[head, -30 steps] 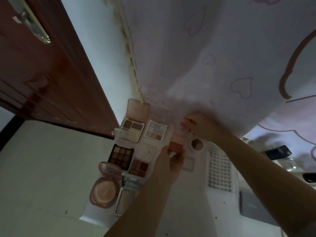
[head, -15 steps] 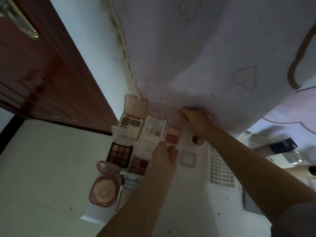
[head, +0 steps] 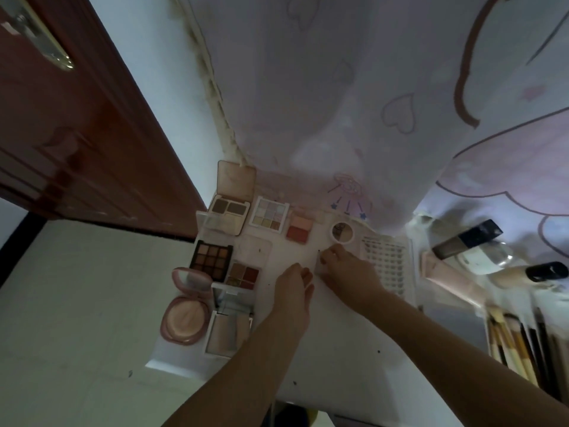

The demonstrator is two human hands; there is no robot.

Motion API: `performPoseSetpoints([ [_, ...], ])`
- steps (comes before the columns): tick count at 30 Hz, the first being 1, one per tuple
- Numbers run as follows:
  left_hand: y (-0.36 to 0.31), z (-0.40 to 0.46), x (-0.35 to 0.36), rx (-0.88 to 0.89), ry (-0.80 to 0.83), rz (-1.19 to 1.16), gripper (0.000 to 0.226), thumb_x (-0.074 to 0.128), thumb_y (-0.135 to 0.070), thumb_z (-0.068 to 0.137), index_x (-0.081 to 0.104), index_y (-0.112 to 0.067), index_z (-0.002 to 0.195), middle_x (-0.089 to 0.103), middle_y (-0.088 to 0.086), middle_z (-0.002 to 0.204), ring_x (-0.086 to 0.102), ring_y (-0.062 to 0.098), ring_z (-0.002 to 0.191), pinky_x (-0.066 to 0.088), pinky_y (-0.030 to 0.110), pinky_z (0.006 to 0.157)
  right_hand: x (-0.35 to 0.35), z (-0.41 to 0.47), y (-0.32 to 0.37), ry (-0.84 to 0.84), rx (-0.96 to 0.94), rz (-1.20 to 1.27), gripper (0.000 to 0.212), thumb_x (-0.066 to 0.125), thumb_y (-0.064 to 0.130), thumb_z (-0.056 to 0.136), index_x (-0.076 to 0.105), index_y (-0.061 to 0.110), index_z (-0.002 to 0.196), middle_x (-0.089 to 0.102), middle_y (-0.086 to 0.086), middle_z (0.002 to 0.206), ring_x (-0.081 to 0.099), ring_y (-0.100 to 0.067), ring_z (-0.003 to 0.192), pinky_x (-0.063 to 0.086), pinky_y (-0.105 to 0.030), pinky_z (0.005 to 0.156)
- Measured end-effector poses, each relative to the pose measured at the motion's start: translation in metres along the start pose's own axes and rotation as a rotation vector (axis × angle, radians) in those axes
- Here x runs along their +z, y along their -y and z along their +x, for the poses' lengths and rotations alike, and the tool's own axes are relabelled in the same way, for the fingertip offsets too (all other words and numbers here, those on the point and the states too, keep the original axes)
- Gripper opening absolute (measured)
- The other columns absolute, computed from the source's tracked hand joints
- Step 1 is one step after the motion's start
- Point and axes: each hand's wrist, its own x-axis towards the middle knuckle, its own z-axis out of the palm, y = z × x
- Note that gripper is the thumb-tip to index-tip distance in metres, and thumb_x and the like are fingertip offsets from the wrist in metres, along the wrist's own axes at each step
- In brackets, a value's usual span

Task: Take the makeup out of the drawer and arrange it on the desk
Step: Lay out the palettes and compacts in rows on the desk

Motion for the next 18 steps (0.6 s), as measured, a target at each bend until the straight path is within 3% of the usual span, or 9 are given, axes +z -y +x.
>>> performPoseSetpoints([
  [5,0.002,-0.012,-0.016,-0.057,0.107,-0.041,0.022,0.049,-0.018,0.097,0.061,0.000,0.100,0.061,0.017,0.101,0.060,0.025,0.090,0.053,0.031,0.073,-0.017,-0.022,-0.001,-0.071,0.011,0.398,0.028,0.061,0.038,0.086,0.055,0.025,0.110,0.055,0.004,0.111,0.056,-0.012,0.082,0.042,-0.025,0.070],
  [9,0.008,-0.027,-0.028,-0.061,0.089,0.015,0.027,0.049,-0.021,0.097,0.064,0.002,0.096,0.062,0.014,0.088,0.059,0.022,0.078,0.054,0.032,0.066,-0.030,-0.033,-0.004,-0.001,0.113,0.730,0.010,0.062,0.035,0.087,0.060,0.025,0.088,0.065,0.011,0.089,0.059,0.002,0.062,0.040,-0.010,0.051],
  [13,0.017,-0.034,-0.038,-0.039,0.029,0.086,0.028,0.046,-0.025,0.098,0.065,-0.005,0.091,0.061,0.010,0.092,0.055,0.021,0.082,0.049,0.030,0.070,-0.033,-0.025,0.002,0.087,0.317,1.200,0.019,0.053,0.022,0.095,0.065,0.009,0.088,0.072,-0.006,0.085,0.064,-0.007,0.053,0.045,-0.017,0.045],
  [18,0.013,-0.037,-0.046,-0.113,0.107,-0.186,0.016,0.055,-0.014,0.093,0.062,-0.002,0.098,0.062,0.015,0.082,0.058,0.025,0.072,0.050,0.037,0.075,-0.025,-0.005,0.019,0.097,0.399,1.246,0.026,0.050,0.023,0.097,0.065,0.006,0.084,0.068,-0.005,0.077,0.051,-0.006,0.043,0.041,-0.016,0.040],
])
